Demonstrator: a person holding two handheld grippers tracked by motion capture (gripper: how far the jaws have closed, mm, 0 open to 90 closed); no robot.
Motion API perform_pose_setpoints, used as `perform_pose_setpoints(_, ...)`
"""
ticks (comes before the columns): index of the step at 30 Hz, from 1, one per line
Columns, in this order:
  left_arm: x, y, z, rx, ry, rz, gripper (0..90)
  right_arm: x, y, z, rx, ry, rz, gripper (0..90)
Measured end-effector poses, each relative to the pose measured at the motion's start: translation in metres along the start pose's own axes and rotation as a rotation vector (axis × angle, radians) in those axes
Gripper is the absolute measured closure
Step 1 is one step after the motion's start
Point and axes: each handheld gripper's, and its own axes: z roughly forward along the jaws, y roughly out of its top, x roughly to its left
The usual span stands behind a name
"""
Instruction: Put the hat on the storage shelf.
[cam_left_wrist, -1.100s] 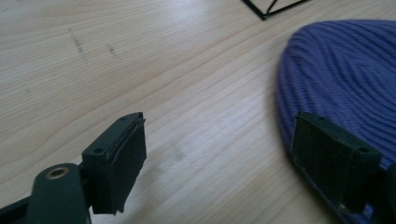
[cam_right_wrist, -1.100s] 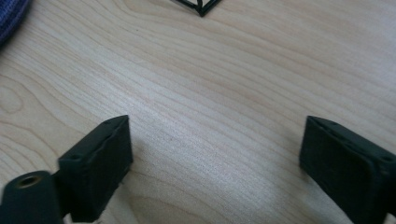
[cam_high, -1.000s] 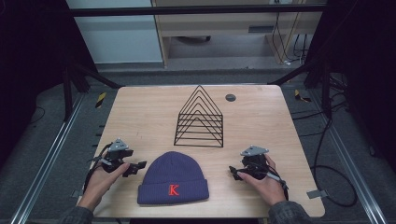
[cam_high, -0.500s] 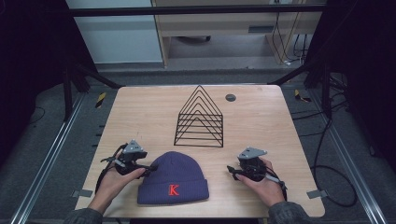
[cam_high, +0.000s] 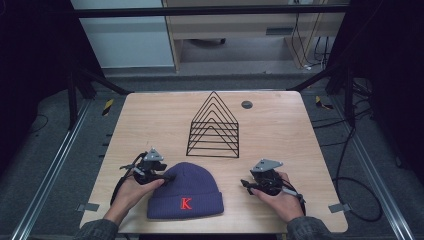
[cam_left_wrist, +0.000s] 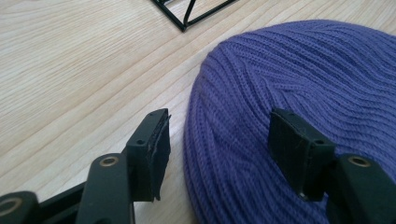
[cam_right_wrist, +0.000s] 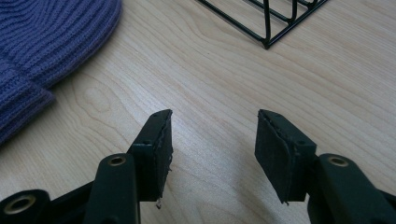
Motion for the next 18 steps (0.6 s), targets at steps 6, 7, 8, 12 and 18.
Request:
perform_pose_setpoints(6, 0.001, 0.003, 0.009, 0.026, -0.032, -0.004, 51.8, 0.000, 0.000, 0.000, -0.001, 0.002, -0.007, 45.3)
perform_pose_setpoints(7, 0.000, 0.003, 0.011, 0.025, -0.036, -0.005, 53.8, 0.000, 0.000, 0.000, -0.002, 0.004, -0.007, 45.1)
perform_pose_setpoints(8, -0.001, 0.004, 0.011, 0.026, -0.035, -0.007, 57.4, 0.001, 0.001, 0.000, -0.003, 0.006, -0.004, 44.9)
perform_pose_setpoints(12, -0.003, 0.006, 0.008, 0.034, -0.027, -0.004, 72.8, 0.002, 0.002, -0.002, -0.018, 0.012, -0.004, 44.5)
perform_pose_setpoints(18, -0.009, 0.010, 0.002, 0.016, 0.016, 0.034, 78.2, 0.003, 0.002, -0.003, -0.020, 0.013, -0.006, 42.7)
